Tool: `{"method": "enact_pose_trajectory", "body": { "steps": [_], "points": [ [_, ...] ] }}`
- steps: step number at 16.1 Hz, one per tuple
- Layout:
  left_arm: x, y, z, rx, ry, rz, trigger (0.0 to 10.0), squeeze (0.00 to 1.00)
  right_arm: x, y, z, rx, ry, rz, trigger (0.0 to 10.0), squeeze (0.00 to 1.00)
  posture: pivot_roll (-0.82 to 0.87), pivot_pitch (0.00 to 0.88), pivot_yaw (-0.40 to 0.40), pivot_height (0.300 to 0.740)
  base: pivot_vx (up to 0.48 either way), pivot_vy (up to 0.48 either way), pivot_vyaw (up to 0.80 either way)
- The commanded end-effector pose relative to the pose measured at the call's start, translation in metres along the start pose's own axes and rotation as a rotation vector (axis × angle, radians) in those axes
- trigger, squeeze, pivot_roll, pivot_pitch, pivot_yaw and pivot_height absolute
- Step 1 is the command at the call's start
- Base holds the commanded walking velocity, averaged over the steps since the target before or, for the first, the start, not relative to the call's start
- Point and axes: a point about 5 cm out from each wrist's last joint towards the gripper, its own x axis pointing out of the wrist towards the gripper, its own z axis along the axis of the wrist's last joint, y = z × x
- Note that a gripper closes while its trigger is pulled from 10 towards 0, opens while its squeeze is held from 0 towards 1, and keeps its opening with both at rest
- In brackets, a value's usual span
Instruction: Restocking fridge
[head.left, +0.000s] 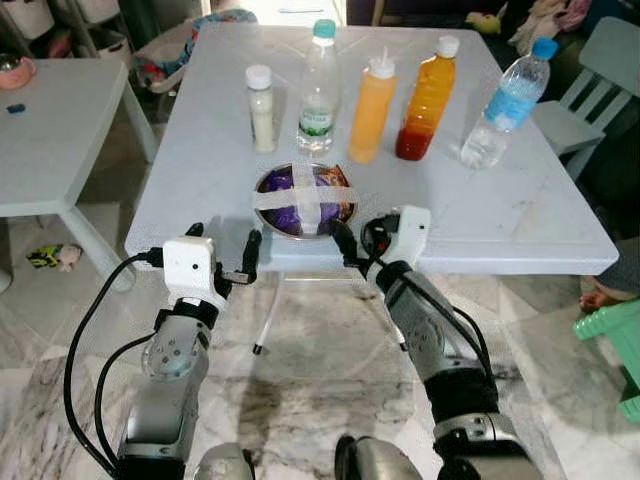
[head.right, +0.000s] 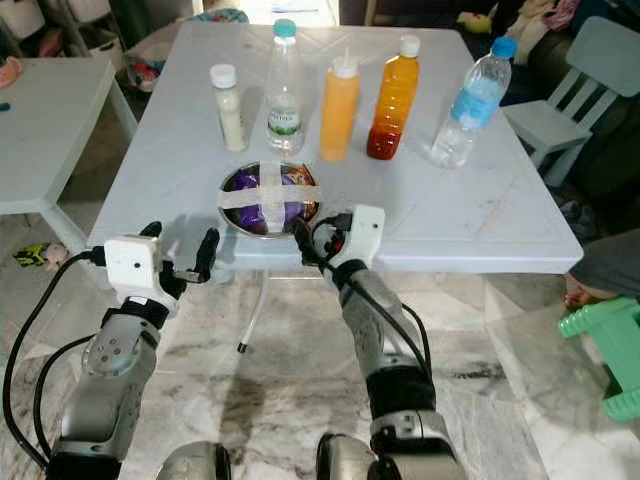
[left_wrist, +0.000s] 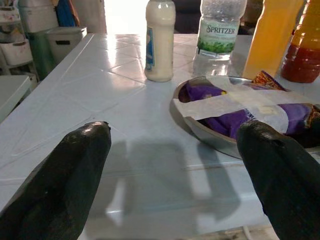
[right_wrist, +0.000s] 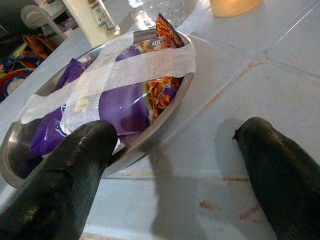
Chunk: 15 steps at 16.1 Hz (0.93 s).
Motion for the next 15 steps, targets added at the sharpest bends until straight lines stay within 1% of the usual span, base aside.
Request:
{"method": "enact_pose_trajectory", "body": {
  "steps": [1,5,6,8,9,10,12,13,14,15],
  "points": [
    [0.001,-0.002,0.005,0.004,-0.012,-0.012,10.0,0.0,0.002,-0.006,-0.002,0.017,0.037,-0.019,3.7,0.0,0.09,0.11,-0.023,0.74,0.0,0.0,0.0],
    [0.002,-0.003,0.005,0.005,-0.013,-0.008,10.0,0.0,0.011,-0.018,0.015,0.0,0.026,-0.067,2.9,0.0,0.09,0.109,-0.024,0.74,0.0,0.0,0.0],
    [0.002,-0.003,0.005,0.005,-0.012,-0.007,10.0,0.0,0.012,-0.022,0.017,-0.006,0.029,-0.085,2.9,0.0,0.09,0.11,-0.024,0.74,0.0,0.0,0.0],
    [0.002,-0.003,0.005,0.005,-0.012,-0.009,10.0,0.0,0.012,-0.036,0.024,-0.008,0.016,-0.157,2.9,0.0,0.1,0.112,-0.024,0.74,0.0,0.0,0.0],
    [0.001,-0.003,0.005,0.005,-0.012,-0.009,10.0,0.0,0.011,-0.042,0.03,-0.013,-0.005,-0.19,2.5,0.0,0.09,0.113,-0.023,0.74,0.0,0.0,0.0],
    [0.001,-0.003,0.005,0.005,-0.011,-0.01,10.0,0.0,0.01,-0.045,0.032,-0.015,-0.015,-0.205,3.1,0.0,0.09,0.113,-0.023,0.74,0.0,0.0,0.0],
    [0.002,-0.003,0.005,0.005,-0.012,-0.011,10.0,0.0,0.009,-0.05,0.036,-0.024,-0.033,-0.219,3.4,0.0,0.09,0.113,-0.02,0.74,0.0,0.0,0.0],
    [0.002,-0.003,0.005,0.005,-0.012,-0.014,10.0,0.0,0.008,-0.053,0.042,-0.055,-0.06,-0.234,2.9,0.0,0.09,0.115,-0.017,0.74,0.0,0.0,0.0],
    [0.003,-0.003,0.005,0.005,-0.012,-0.014,10.0,0.0,0.007,-0.053,0.045,-0.079,-0.071,-0.24,3.2,0.0,0.09,0.115,-0.016,0.74,0.0,0.0,0.0],
    [0.003,-0.003,0.005,0.006,-0.012,-0.015,10.0,0.0,0.008,-0.053,0.049,-0.101,-0.084,-0.244,6.2,0.0,0.09,0.115,-0.015,0.74,0.0,0.0,0.0]
  ]
}}
